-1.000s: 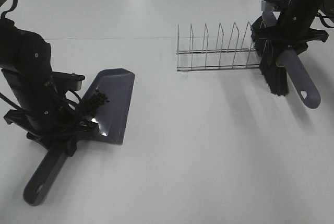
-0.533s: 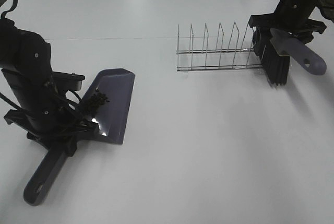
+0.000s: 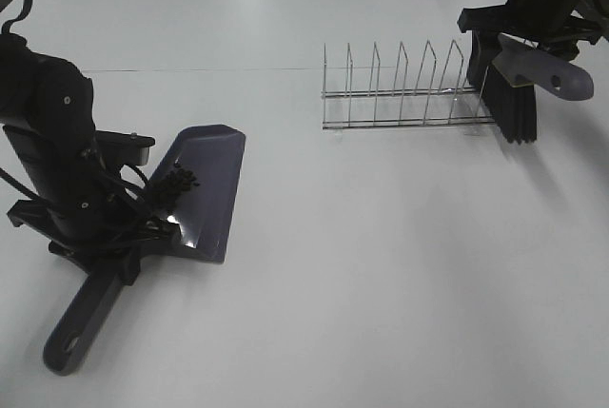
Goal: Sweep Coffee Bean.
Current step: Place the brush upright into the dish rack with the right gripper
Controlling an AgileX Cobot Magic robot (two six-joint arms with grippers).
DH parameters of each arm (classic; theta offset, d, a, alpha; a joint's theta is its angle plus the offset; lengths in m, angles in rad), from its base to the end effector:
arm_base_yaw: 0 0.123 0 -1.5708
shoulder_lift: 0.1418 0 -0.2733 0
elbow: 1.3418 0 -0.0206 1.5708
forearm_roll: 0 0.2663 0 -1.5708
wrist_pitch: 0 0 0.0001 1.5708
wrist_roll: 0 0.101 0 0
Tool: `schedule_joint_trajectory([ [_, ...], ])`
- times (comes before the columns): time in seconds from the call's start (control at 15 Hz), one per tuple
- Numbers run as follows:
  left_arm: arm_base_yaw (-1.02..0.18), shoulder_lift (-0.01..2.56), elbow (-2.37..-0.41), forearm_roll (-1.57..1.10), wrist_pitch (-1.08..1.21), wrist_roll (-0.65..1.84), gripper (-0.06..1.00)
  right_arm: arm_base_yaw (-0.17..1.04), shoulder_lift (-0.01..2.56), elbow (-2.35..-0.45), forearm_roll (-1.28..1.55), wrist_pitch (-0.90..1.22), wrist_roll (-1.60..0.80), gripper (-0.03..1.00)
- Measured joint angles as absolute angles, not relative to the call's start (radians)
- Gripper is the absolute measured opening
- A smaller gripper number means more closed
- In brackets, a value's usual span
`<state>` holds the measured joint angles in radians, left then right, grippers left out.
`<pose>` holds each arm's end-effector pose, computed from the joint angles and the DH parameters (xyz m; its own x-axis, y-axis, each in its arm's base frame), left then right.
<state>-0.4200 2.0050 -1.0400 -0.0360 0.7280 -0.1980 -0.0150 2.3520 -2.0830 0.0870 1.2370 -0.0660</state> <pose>0.3015 -0.1373 0.0596 -0.9803 0.1936 0.0391 0.1932 0.9810 -0.0156 0.4989 0.0008 0.1605 -0.9876 -0.0225 -0.1555 -0.0346 0.9966 0.0754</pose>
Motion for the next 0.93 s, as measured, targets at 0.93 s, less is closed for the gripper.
schedule_joint_trajectory([
  [0.93, -0.420, 2.005, -1.040, -0.039, 0.731, -0.198, 0.33, -0.004, 2.411, -2.085, 0.058, 1.230, -0.064, 0.77],
])
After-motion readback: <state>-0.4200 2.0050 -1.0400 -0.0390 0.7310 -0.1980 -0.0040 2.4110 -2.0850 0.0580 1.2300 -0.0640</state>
